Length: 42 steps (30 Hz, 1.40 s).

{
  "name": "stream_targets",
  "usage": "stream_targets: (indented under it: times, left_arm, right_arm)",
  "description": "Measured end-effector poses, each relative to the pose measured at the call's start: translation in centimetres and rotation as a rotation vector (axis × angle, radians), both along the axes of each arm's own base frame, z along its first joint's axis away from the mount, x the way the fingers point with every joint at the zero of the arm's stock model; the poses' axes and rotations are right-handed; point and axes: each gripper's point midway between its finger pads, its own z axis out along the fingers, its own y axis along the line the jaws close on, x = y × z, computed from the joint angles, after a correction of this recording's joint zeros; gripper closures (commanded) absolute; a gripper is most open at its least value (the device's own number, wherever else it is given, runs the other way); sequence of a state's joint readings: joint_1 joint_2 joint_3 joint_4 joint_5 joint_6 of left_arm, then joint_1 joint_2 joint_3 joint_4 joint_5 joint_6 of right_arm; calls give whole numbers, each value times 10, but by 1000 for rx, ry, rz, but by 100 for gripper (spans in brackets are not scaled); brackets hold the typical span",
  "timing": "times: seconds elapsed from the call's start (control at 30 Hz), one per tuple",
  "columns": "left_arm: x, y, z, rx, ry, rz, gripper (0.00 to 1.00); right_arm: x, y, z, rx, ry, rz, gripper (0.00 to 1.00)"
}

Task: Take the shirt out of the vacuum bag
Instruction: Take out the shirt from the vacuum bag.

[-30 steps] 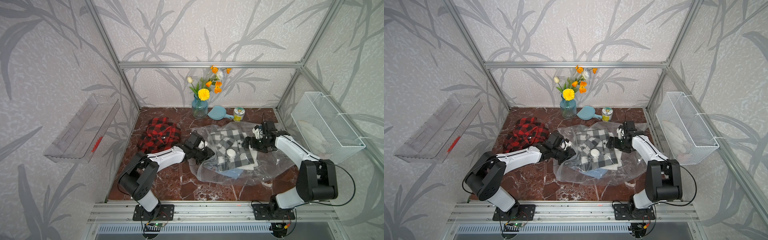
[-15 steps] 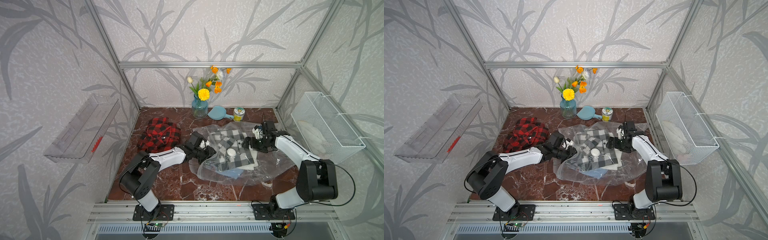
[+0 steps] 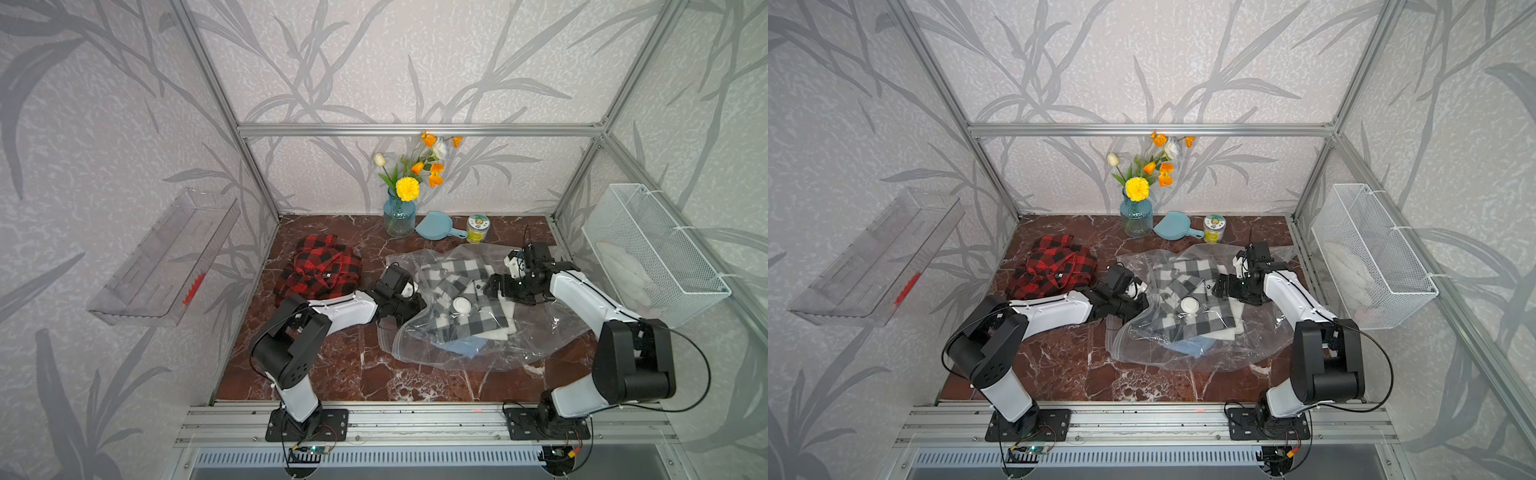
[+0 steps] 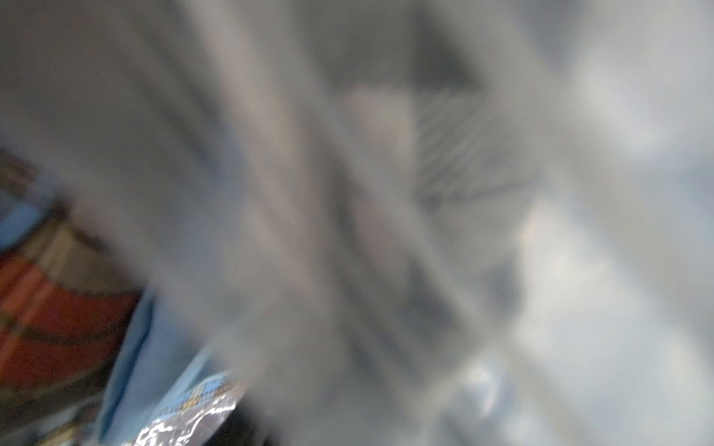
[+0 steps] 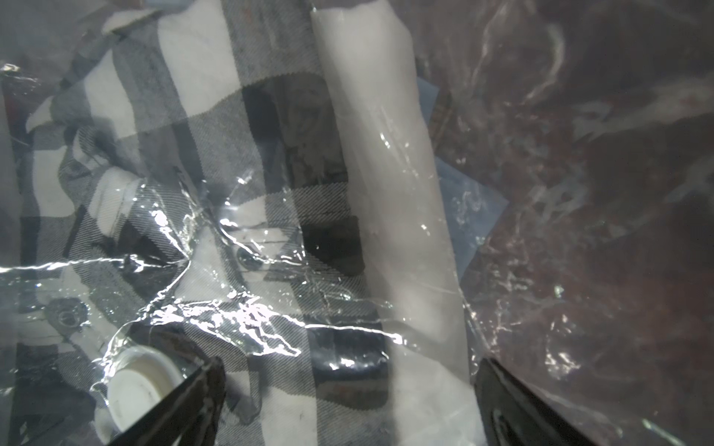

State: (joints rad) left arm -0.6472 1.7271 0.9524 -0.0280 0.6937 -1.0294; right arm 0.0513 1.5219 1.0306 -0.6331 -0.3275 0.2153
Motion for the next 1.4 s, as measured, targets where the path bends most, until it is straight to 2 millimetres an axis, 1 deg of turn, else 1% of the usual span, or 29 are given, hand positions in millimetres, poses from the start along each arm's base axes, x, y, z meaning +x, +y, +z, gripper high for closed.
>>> stream_targets:
  times: [0.13,0.27,0.5,0.93,1.07,1.4]
  left_arm:
    - [11,-8,12,-25,-28,9,48]
    - [17,-12,22,-45,-46,12,48]
    - [16,-12,27,-52,-50,14,48]
    - [6,-7,59,-90,-74,-2,47]
    - [4,-6,62,-95,-68,-7,47]
    - [2,-5,61,-99,-53,-8,47]
  right_arm:
    - [0,0,-1,-1,1,0,0]
    - [0,0,-1,-1,1,1,1]
    - [0,0,-1,-2,0,3,1]
    - [-1,0,-1,-2,1,7,1]
    - [-1,0,-1,-1,3,8,1]
    - [-3,1,-1,-2,7,18,1]
